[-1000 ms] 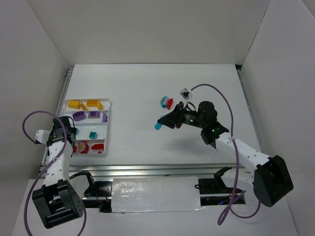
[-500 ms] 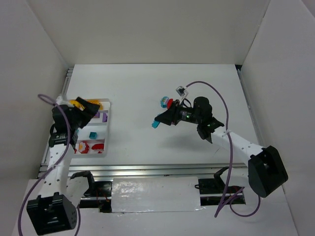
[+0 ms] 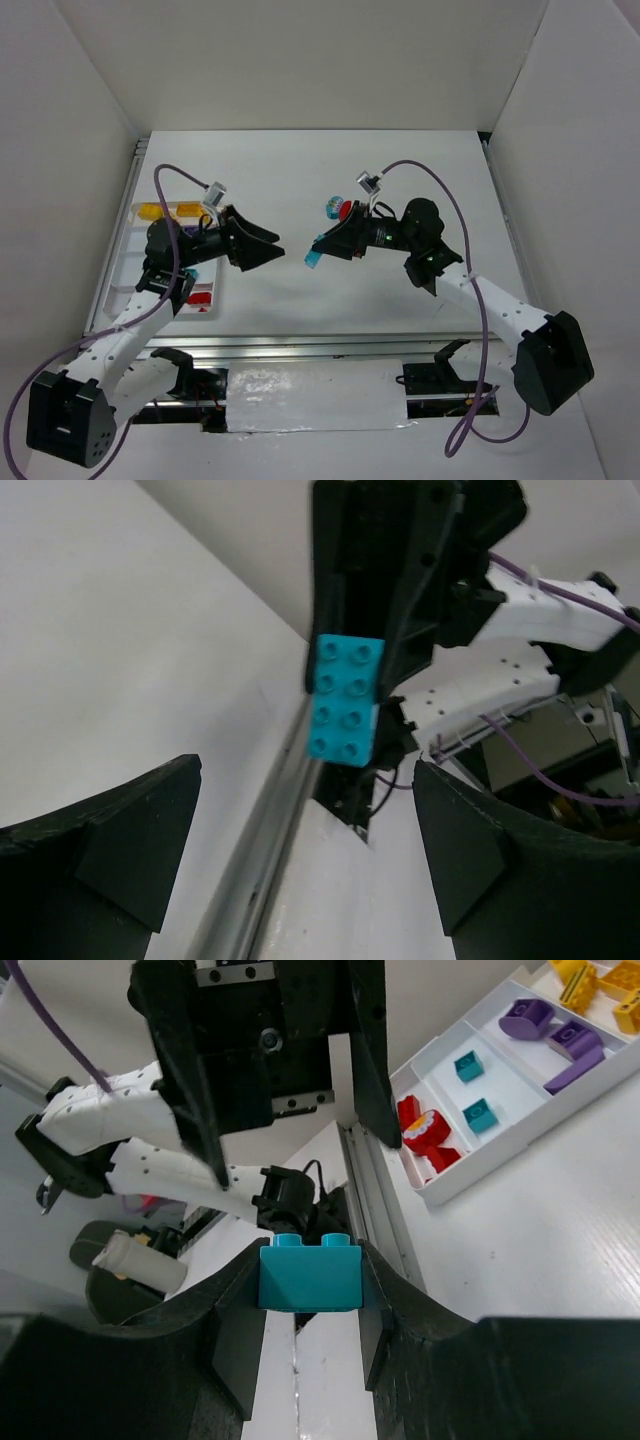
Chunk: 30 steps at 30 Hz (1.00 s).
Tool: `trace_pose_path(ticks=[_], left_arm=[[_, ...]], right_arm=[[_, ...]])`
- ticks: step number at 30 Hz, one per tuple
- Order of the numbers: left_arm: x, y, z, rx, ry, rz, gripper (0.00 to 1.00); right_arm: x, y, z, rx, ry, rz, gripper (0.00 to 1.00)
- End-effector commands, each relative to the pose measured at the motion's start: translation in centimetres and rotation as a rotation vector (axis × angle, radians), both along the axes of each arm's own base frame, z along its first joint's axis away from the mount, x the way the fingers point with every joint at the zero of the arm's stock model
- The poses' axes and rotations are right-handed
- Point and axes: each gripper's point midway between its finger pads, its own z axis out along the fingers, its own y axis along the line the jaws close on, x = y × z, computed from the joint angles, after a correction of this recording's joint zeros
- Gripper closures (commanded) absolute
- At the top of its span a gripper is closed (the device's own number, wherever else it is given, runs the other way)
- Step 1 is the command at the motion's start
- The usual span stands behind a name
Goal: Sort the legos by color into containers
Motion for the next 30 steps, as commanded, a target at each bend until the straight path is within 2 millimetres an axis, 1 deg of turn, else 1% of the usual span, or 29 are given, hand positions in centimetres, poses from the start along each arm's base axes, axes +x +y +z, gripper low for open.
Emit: trace_pose_path(ticks=[1, 2, 3, 4, 5, 9, 13, 14, 15, 17, 18, 20, 21, 23, 24, 25, 26, 27, 28, 29, 30], left_arm=[[-3.1, -3.0, 2.5, 0.056, -0.162, -0.131, 0.0], [-2.7, -3.6, 3.5, 0.079, -0.232, -0.102, 0.0], [-2.7, -4.2, 3.2, 0.097, -0.227, -0.111, 0.0], [-3.4, -5.2, 2.8, 0.116, -0.229, -0.145, 0.01], [-3.0, -5.7, 2.8, 0.124, -0.22, -0.146, 0.01], [-2.9, -7.3, 2.2, 0.133, -0.199, -0.184, 0.01], [-2.7, -8.3, 2.0, 0.15, -0.205, -0.194, 0.03], [-2.5, -8.5, 1.7, 0.159, -0.194, -0.191, 0.03], [-2.9, -8.8, 1.7, 0.158, -0.197, -0.211, 0.06], [-3.4, -9.2, 1.9, 0.144, -0.214, -0.239, 0.09], [-4.0, -9.4, 2.0, 0.133, -0.222, -0.272, 0.18], [-4.7, -9.7, 2.4, 0.115, -0.245, -0.309, 0.3], [-5.1, -9.9, 2.5, 0.112, -0.248, -0.327, 0.53], [-5.1, -9.9, 2.8, 0.114, -0.261, -0.323, 0.83], [-4.9, -9.8, 2.7, 0.125, -0.267, -0.309, 1.0], [-3.9, -9.5, 3.0, 0.137, -0.269, -0.237, 1.0], [-3.2, -9.3, 2.9, 0.156, -0.26, -0.186, 1.0], [-1.6, -8.5, 2.4, 0.201, -0.229, -0.07, 1.0], [-0.6, -7.9, 2.0, 0.229, -0.21, -0.006, 1.0], [0.6, -7.0, 1.6, 0.257, -0.186, 0.065, 1.0], [1.5, -5.9, 0.7, 0.297, -0.133, 0.125, 1.0]], right_arm=[[-1.5, 0.4, 3.9, 0.08, -0.097, 0.044, 1.0], [-1.7, 0.5, 4.1, 0.087, -0.095, 0.044, 1.0], [-1.7, 0.5, 4.3, 0.093, -0.098, 0.043, 1.0], [-1.9, 0.4, 4.5, 0.1, -0.1, 0.041, 1.0], [-2.1, 0.3, 4.8, 0.106, -0.107, 0.041, 1.0], [-3.0, -0.1, 5.7, 0.124, -0.138, 0.047, 1.0], [-3.8, -0.4, 6.2, 0.141, -0.169, 0.076, 1.0], [-4.1, -0.4, 6.2, 0.145, -0.177, 0.089, 1.0], [-4.2, -0.4, 6.3, 0.148, -0.184, 0.089, 1.0], [-4.1, -0.4, 6.3, 0.151, -0.193, 0.082, 1.0], [-3.9, -0.3, 6.2, 0.148, -0.192, 0.08, 1.0], [-3.6, -0.2, 6.0, 0.144, -0.186, 0.081, 1.0], [-3.4, 0.0, 5.8, 0.14, -0.179, 0.086, 1.0], [-3.5, 0.1, 5.6, 0.147, -0.182, 0.101, 1.0], [-3.4, 0.2, 5.4, 0.147, -0.175, 0.104, 0.89], [-3.3, 0.2, 5.4, 0.151, -0.181, 0.102, 0.75], [-3.3, 0.2, 5.0, 0.146, -0.173, 0.097, 0.58], [-2.6, 0.1, 4.5, 0.129, -0.157, 0.055, 0.16], [-2.1, 0.0, 4.1, 0.116, -0.144, 0.022, 0.02], [-1.5, -0.4, 3.9, 0.104, -0.153, -0.025, 0.0], [0.2, -0.8, 3.9, 0.097, -0.136, -0.13, 0.0]])
